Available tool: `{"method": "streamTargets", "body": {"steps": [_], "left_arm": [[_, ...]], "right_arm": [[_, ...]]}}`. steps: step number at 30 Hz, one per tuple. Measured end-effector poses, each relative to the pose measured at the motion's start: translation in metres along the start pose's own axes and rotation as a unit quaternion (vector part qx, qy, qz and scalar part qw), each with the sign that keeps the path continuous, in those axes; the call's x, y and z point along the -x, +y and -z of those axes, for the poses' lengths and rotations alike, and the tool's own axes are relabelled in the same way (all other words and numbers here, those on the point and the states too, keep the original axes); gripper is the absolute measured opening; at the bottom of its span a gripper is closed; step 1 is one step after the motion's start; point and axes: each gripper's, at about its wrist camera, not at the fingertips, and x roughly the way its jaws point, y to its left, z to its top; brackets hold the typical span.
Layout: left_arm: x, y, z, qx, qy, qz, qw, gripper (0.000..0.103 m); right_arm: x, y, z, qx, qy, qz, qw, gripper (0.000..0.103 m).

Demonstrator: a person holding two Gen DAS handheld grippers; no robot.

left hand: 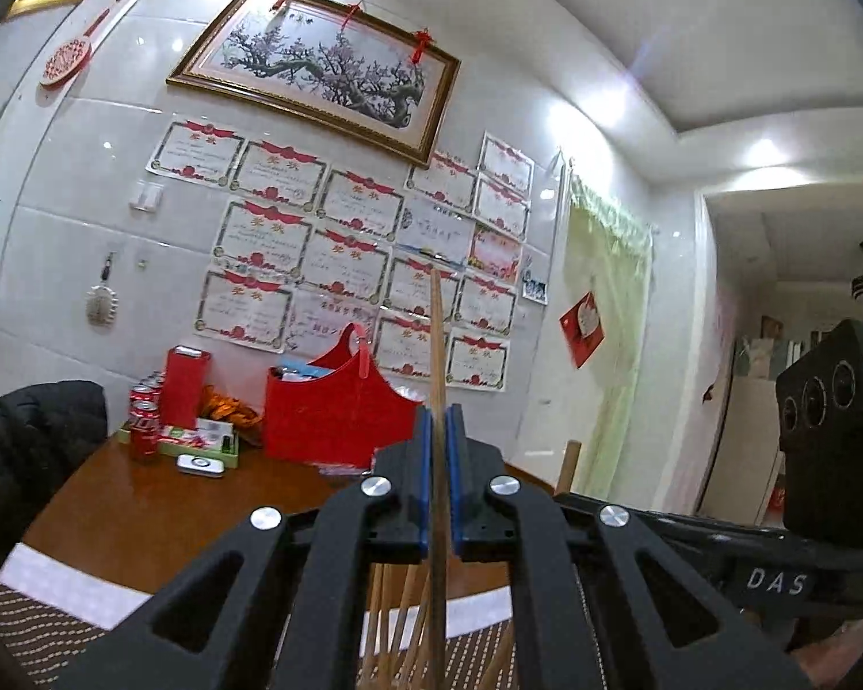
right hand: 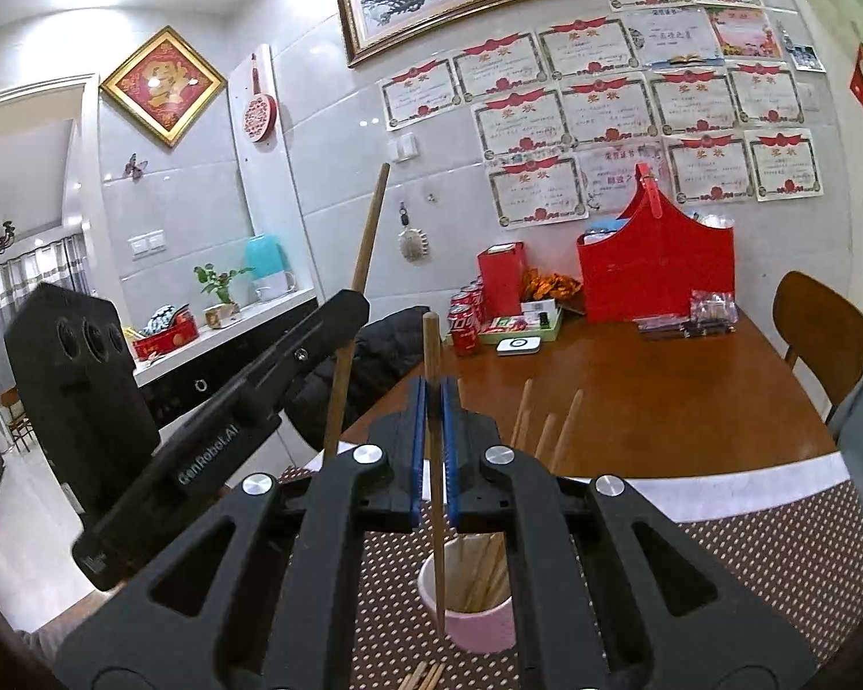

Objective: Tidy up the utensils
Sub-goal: 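Lift both chopsticks and lower them into the pink cup with both grippers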

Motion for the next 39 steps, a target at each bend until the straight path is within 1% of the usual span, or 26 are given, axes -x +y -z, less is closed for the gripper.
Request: {"method": "streamTargets", "body": {"steps": [5,7,11,12,14,15,16,18,19,20,21,22,23,24,25,27,28,29,31,33,35,37,38,39], "left_arm": [[-0.025,0.012,0.014,0.019,0.011,0.011,0.9997,0.005],[-0.029,0.017,0.020,0.029,0.012,0.017,0.9994,0.005],[-0.031,0.026,0.029,0.045,0.016,0.014,0.9987,0.005],[-0.029,0.026,0.031,0.044,0.018,0.014,0.9988,0.005],[-0.022,0.026,0.036,0.036,0.022,0.012,0.9990,0.005],[-0.017,0.026,0.037,0.034,0.024,0.012,0.9991,0.005],[-0.009,0.026,0.040,0.030,0.028,0.011,0.9991,0.005],[0.002,0.024,0.044,0.024,0.035,0.006,0.9991,0.005],[0.008,0.023,0.046,0.019,0.040,0.003,0.9990,0.005],[0.012,0.021,0.048,0.014,0.042,0.000,0.9990,0.005],[0.018,0.020,0.051,0.009,0.045,-0.005,0.9989,0.005],[0.023,0.018,0.053,0.003,0.049,-0.010,0.9987,0.005],[0.027,0.017,0.054,-0.002,0.051,-0.014,0.9986,0.005],[0.032,0.016,0.055,-0.006,0.052,-0.020,0.9984,0.005],[0.037,0.016,0.055,-0.008,0.053,-0.028,0.9982,0.005],[0.043,0.018,0.056,-0.005,0.052,-0.036,0.9980,0.005],[0.047,0.020,0.056,-0.002,0.052,-0.038,0.9979,0.005],[0.050,0.021,0.056,0.000,0.054,-0.043,0.9976,0.005],[0.055,0.023,0.057,-0.004,0.055,-0.051,0.9972,0.005],[0.058,0.026,0.057,-0.003,0.055,-0.054,0.9970,0.005],[0.062,0.030,0.059,0.002,0.053,-0.056,0.9970,0.005],[0.062,0.032,0.061,0.006,0.053,-0.057,0.9970,0.005],[0.060,0.034,0.061,0.004,0.060,-0.058,0.9965,0.005],[0.059,0.035,0.061,0.004,0.061,-0.062,0.9962,0.005]], "right_arm": [[-0.015,-0.011,0.000,0.004,0.010,0.009,1.000,0.006],[-0.020,-0.015,0.001,0.002,0.011,0.010,1.000,0.006],[-0.024,-0.018,0.007,0.002,0.022,0.014,1.000,0.006],[-0.025,-0.018,0.011,0.006,0.029,0.014,0.999,0.006],[-0.026,-0.021,0.030,0.008,0.059,0.016,0.998,0.006],[-0.026,-0.026,0.041,-0.003,0.075,0.015,0.997,0.007],[-0.026,-0.031,0.054,-0.015,0.092,0.013,0.996,0.009],[-0.025,-0.044,0.076,-0.028,0.116,0.027,0.992,0.042],[-0.023,-0.054,0.090,-0.043,0.126,0.044,0.990,0.075],[-0.021,-0.062,0.099,-0.058,0.130,0.054,0.988,0.077],[-0.021,-0.071,0.107,-0.073,0.137,0.063,0.986,0.077],[-0.024,-0.080,0.116,-0.089,0.158,0.080,0.980,0.077],[-0.029,-0.089,0.123,-0.102,0.178,0.097,0.974,0.077],[-0.037,-0.099,0.132,-0.122,0.207,0.114,0.964,0.077],[-0.046,-0.106,0.139,-0.132,0.231,0.124,0.956,0.077],[-0.061,-0.115,0.149,-0.137,0.265,0.139,0.944,0.075],[-0.069,-0.118,0.153,-0.139,0.275,0.148,0.940,0.066],[-0.078,-0.121,0.158,-0.140,0.288,0.156,0.934,0.055],[-0.094,-0.125,0.163,-0.150,0.304,0.157,0.928,0.050],[-0.111,-0.128,0.166,-0.152,0.316,0.165,0.922,0.046],[-0.129,-0.133,0.168,-0.156,0.325,0.177,0.916,0.037],[-0.144,-0.137,0.170,-0.153,0.335,0.188,0.911,0.032],[-0.150,-0.136,0.169,-0.138,0.333,0.198,0.911,0.022],[-0.154,-0.135,0.168,-0.121,0.337,0.211,0.909,0.016]]}}
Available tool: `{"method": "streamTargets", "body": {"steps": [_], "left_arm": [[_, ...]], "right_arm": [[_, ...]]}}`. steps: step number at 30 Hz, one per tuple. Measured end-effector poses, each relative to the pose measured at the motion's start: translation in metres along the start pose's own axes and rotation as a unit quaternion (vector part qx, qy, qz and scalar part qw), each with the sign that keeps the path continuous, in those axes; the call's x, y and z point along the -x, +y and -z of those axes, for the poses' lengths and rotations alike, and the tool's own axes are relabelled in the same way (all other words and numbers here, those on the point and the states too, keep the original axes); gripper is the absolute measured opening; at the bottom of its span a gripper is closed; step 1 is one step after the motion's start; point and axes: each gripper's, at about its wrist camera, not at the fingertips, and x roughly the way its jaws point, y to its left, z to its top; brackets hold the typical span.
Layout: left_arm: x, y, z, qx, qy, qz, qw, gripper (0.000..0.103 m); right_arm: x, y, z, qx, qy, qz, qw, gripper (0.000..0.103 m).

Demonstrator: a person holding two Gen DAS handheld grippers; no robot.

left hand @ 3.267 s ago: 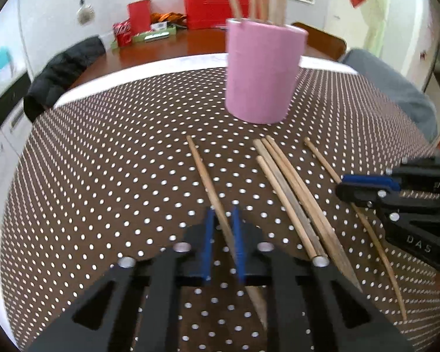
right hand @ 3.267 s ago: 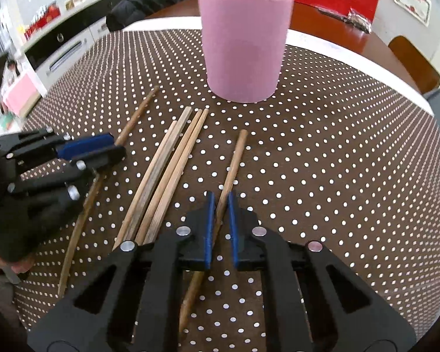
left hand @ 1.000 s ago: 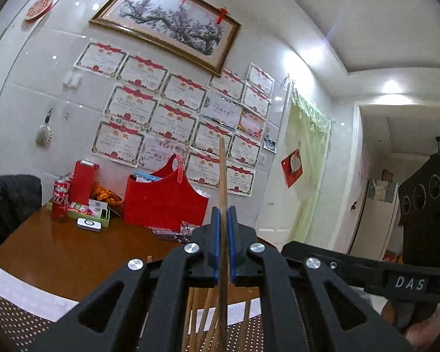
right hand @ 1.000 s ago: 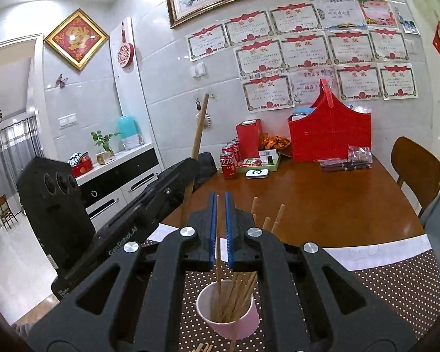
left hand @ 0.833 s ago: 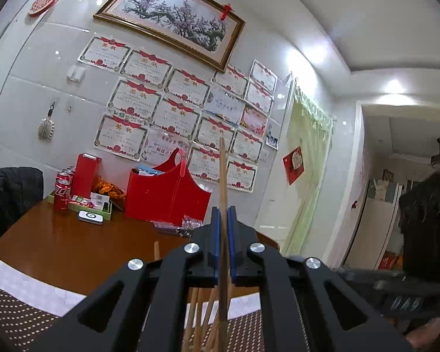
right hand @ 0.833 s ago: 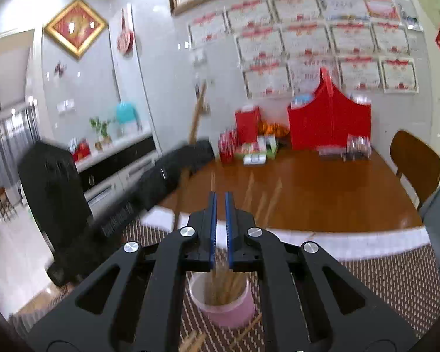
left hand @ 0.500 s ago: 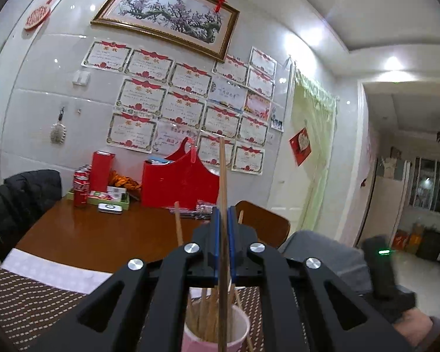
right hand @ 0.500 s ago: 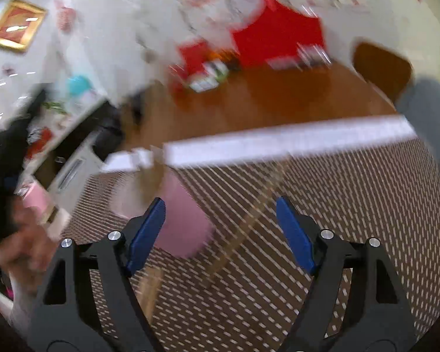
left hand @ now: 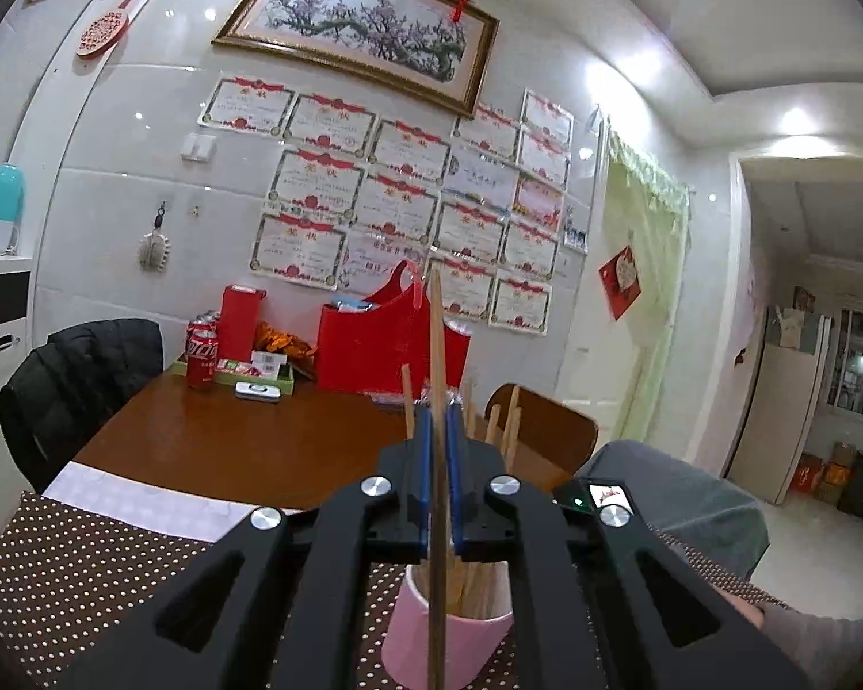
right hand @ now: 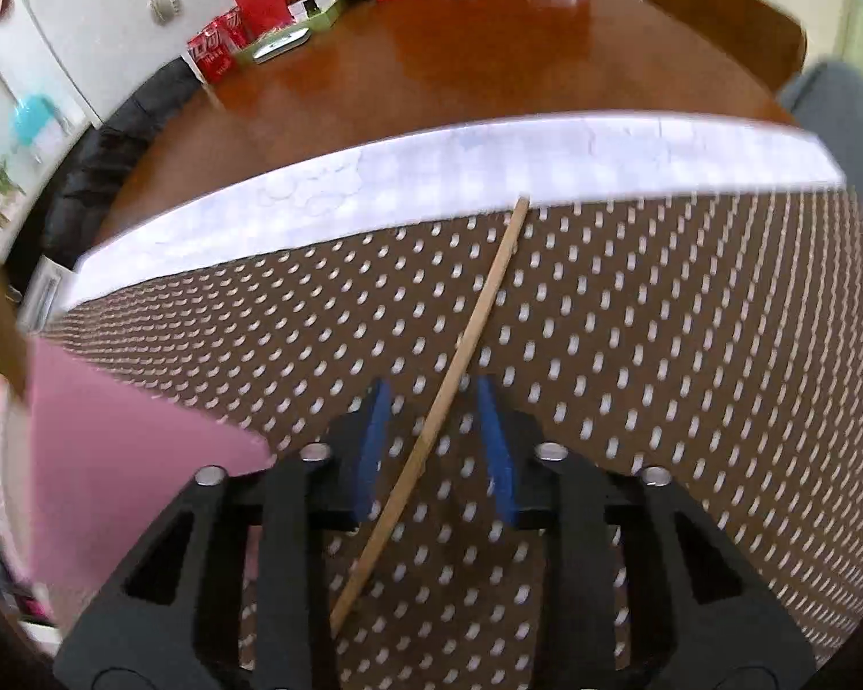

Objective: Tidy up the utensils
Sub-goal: 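Lift both chopsticks and lower them into the pink cup with both grippers, then push the held chopsticks down into the cup and open both grippers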

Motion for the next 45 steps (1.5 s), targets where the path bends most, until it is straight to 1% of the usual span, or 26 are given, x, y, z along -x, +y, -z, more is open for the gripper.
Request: {"method": "streamTargets", "body": {"steps": [1,2,4,10,13,15,18,21,24,27,28,30,31,34,36,39,41,42,45], "left_arm": [[-0.001,0.002,0.000,0.005,0.000,0.001,1.0000,0.005],[-0.001,0.003,0.000,0.007,0.001,0.002,1.0000,0.005],[0.000,0.004,-0.001,0.006,0.001,0.001,1.0000,0.005],[-0.001,0.002,-0.002,0.005,0.005,0.002,1.0000,0.005],[-0.001,0.000,0.000,0.001,0.007,0.003,1.0000,0.005],[-0.001,-0.001,0.001,0.001,0.008,0.004,1.0000,0.005],[-0.001,-0.003,0.002,-0.001,0.009,0.004,1.0000,0.005],[-0.002,-0.003,0.003,0.004,0.008,0.006,0.9999,0.005],[-0.002,-0.007,0.002,0.004,0.008,0.010,0.9999,0.005],[-0.002,-0.011,-0.002,0.000,0.005,0.016,0.9999,0.005],[-0.003,-0.013,-0.004,-0.003,0.004,0.016,0.9999,0.005],[-0.005,-0.016,-0.009,-0.008,0.003,0.018,0.9998,0.005],[-0.008,-0.018,-0.014,-0.011,0.001,0.020,0.9997,0.005],[-0.016,-0.025,-0.032,-0.026,-0.014,0.021,0.9993,0.005],[-0.023,-0.028,-0.045,-0.029,-0.025,0.025,0.9990,0.005],[-0.042,-0.031,-0.060,-0.032,-0.037,0.029,0.9984,0.005],[-0.054,-0.031,-0.064,-0.034,-0.038,0.028,0.9983,0.005],[-0.060,-0.030,-0.063,-0.033,-0.037,0.029,0.9984,0.005],[-0.074,-0.026,-0.056,-0.030,-0.032,0.028,0.9986,0.005]], "right_arm": [[-0.001,0.004,-0.005,0.016,-0.001,0.018,1.000,0.012],[-0.002,0.006,-0.005,0.028,-0.002,0.024,0.999,0.009],[0.001,0.006,-0.003,0.043,-0.001,0.023,0.999,0.006],[0.023,-0.024,0.034,0.043,-0.006,-0.017,0.999,0.006],[0.034,-0.035,0.044,0.035,-0.013,-0.042,0.998,0.006],[0.042,-0.039,0.049,0.033,-0.019,-0.049,0.998,0.006],[0.062,-0.048,0.059,0.026,-0.038,-0.073,0.996,0.006],[0.088,-0.053,0.067,0.018,-0.073,-0.102,0.992,0.006],[0.124,-0.054,0.076,0.018,-0.122,-0.130,0.984,0.006],[0.161,-0.045,0.076,0.021,-0.173,-0.154,0.973,0.006],[0.179,-0.040,0.074,0.024,-0.198,-0.164,0.966,0.006],[0.198,-0.030,0.066,0.026,-0.232,-0.179,0.956,0.006],[0.210,-0.021,0.059,0.029,-0.256,-0.186,0.948,0.006],[0.237,0.002,0.046,0.037,-0.313,-0.195,0.929,0.006],[0.245,0.019,0.034,0.035,-0.343,-0.210,0.915,0.006],[0.241,0.043,0.017,0.037,-0.383,-0.212,0.898,0.006],[0.232,0.058,0.007,0.040,-0.398,-0.209,0.892,0.006],[0.221,0.062,-0.006,0.041,-0.401,-0.207,0.891,0.006],[0.199,0.075,-0.015,0.046,-0.405,-0.202,0.891,0.006]]}}
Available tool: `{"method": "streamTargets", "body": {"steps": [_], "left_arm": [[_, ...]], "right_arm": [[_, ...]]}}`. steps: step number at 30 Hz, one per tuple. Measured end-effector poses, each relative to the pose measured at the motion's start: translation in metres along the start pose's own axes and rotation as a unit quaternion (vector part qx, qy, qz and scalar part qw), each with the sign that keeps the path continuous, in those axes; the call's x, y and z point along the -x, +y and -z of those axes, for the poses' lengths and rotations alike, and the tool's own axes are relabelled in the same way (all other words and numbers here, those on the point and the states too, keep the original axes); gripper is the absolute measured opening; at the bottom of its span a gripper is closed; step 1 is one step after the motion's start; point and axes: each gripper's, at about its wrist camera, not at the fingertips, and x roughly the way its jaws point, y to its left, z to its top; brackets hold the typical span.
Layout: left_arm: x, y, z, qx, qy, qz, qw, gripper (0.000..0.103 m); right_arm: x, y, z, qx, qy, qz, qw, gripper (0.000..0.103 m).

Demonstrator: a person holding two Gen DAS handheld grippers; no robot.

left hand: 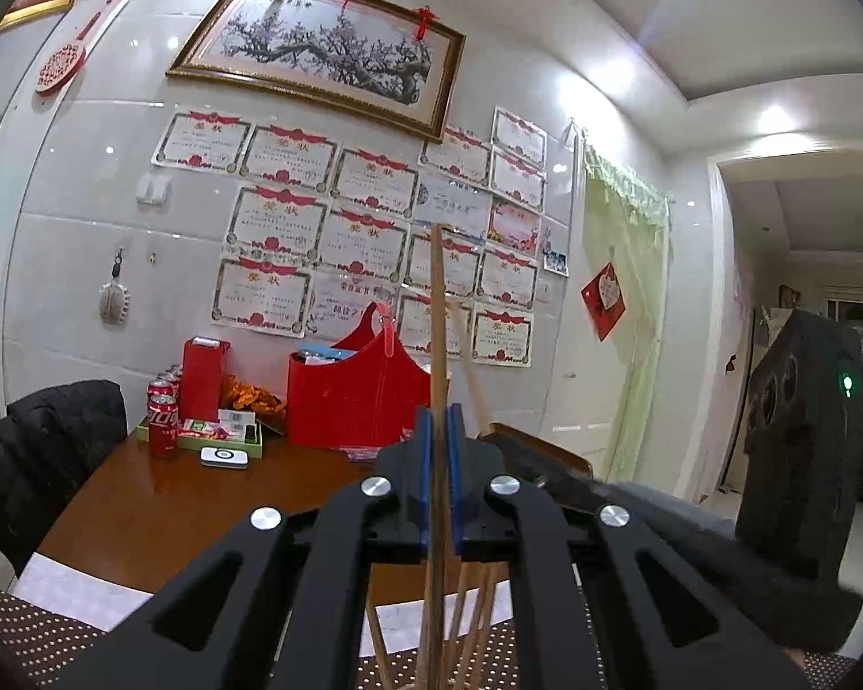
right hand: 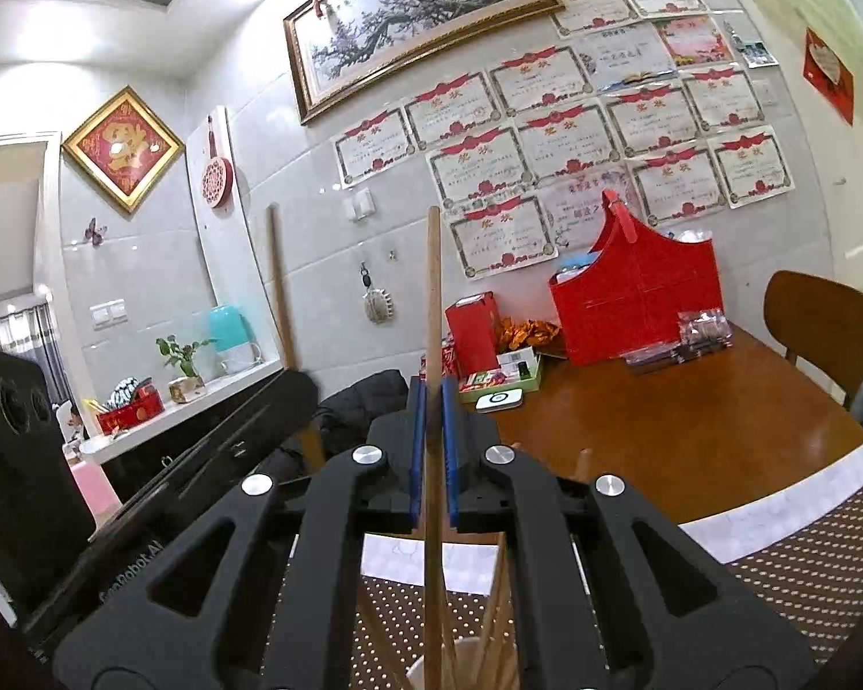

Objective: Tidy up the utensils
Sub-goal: 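Push the held chopsticks down into the cup and open both grippers, then withdraw both open grippers from the cup back over the chopstick pile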

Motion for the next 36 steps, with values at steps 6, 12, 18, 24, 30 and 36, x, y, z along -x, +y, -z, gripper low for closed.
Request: {"method": "streamTargets", "body": {"steps": [6,12,18,24,30,36], "left_arm": [[-0.016,0.011,0.024,0.003,0.021,-0.005,0.9998,0.005],[-0.015,0.020,0.045,0.012,0.046,-0.009,0.9988,0.015],[0.020,0.026,0.030,0.018,0.026,-0.037,0.9988,0.079],[0.058,0.014,0.009,0.006,0.052,-0.075,0.9958,0.089],[0.099,-0.013,0.008,-0.036,0.081,-0.103,0.9907,0.089],[0.128,-0.023,0.034,-0.039,0.133,-0.112,0.9840,0.089]], "right_arm": [[-0.018,-0.012,0.023,0.000,0.012,0.011,1.000,0.006],[-0.016,-0.027,0.032,0.001,0.045,0.022,0.999,0.037],[0.040,-0.045,0.000,-0.036,-0.027,0.044,0.998,0.097],[0.091,-0.048,-0.023,-0.029,-0.014,0.064,0.997,0.097],[0.128,-0.052,-0.004,-0.034,0.040,0.080,0.995,0.097],[0.136,-0.059,0.042,-0.048,0.125,0.079,0.988,0.097]]}}
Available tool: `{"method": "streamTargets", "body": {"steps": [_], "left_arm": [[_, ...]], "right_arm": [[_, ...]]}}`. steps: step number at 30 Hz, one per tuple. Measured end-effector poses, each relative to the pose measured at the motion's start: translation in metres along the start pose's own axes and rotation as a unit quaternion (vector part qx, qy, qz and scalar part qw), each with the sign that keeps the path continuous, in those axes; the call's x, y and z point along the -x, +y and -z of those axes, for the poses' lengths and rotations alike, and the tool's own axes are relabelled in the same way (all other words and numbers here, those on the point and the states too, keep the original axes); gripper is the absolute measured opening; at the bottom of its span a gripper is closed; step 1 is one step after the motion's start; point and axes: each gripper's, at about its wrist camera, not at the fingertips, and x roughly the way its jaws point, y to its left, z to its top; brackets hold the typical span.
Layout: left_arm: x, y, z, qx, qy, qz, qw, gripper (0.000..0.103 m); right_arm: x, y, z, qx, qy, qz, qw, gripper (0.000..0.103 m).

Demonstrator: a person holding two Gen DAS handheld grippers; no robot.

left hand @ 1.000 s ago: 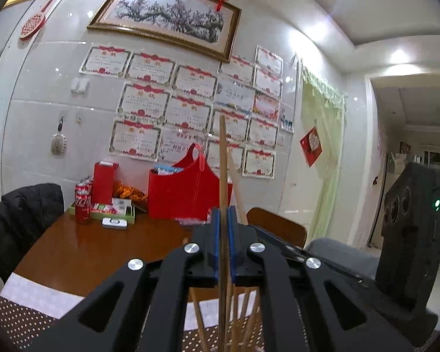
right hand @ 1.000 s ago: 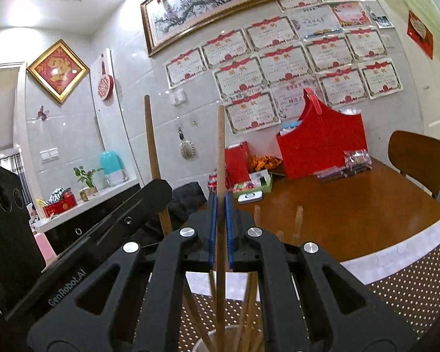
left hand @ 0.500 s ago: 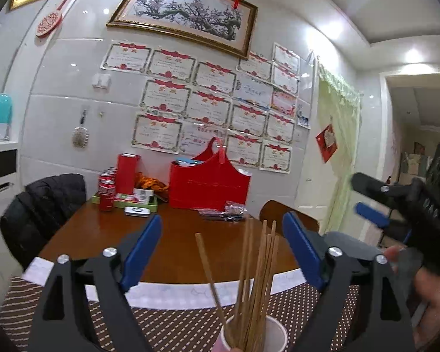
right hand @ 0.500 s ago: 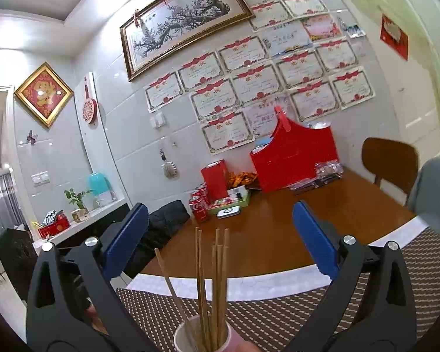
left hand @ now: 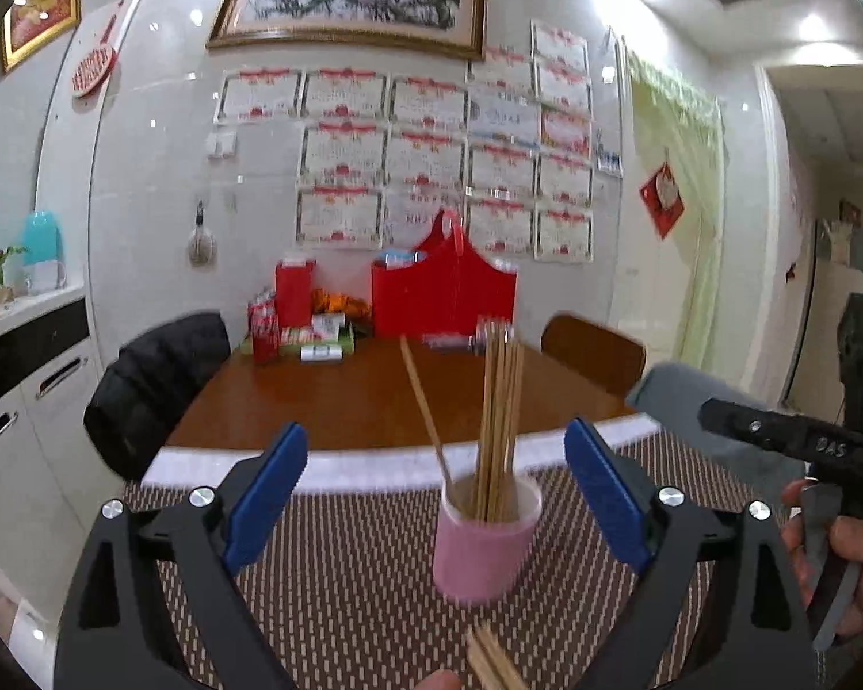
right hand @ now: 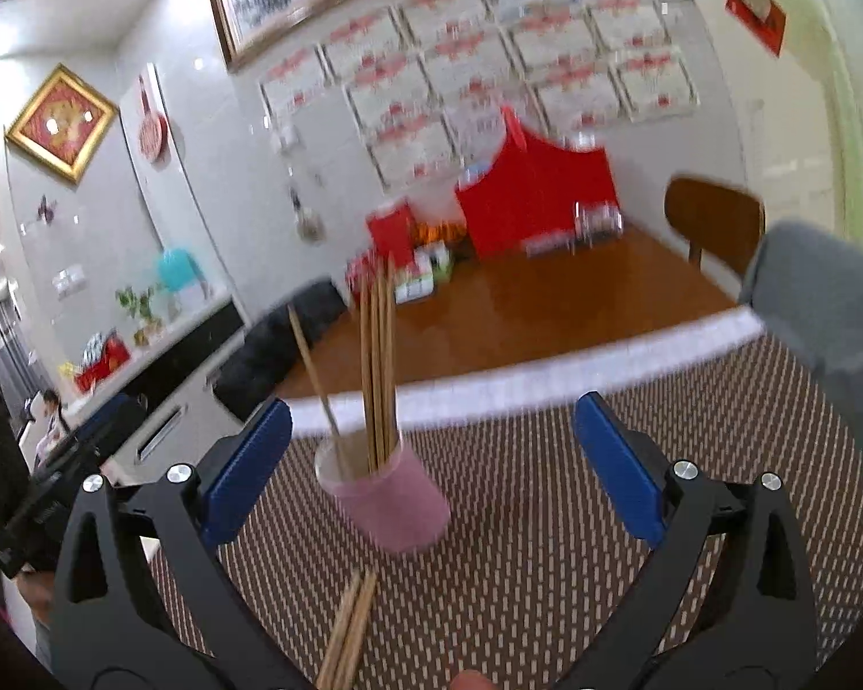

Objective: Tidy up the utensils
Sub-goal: 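Withdraw both open grippers from the cup back over the chopstick pile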

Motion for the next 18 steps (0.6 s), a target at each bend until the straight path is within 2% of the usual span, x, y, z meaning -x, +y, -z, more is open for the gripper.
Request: {"method": "streamTargets", "body": {"steps": [4,9,12,18], "left_arm": [[0.000,0.000,0.035,0.003,0.052,-0.003,0.9986,0.089],[-0.013,0.000,0.085,0.024,0.152,-0.009,0.9881,0.089],[-0.017,-0.003,0.106,0.029,0.191,-0.012,0.9811,0.089],[-0.027,-0.011,0.142,0.026,0.263,-0.022,0.9643,0.089]], "right_arm": [[-0.023,-0.007,0.033,0.000,0.070,-0.007,0.998,0.097],[-0.049,-0.012,0.058,0.001,0.138,-0.014,0.990,0.097],[-0.053,-0.012,0.064,0.009,0.150,-0.014,0.989,0.097],[-0.047,-0.021,0.064,-0.002,0.146,-0.012,0.989,0.097]]}}
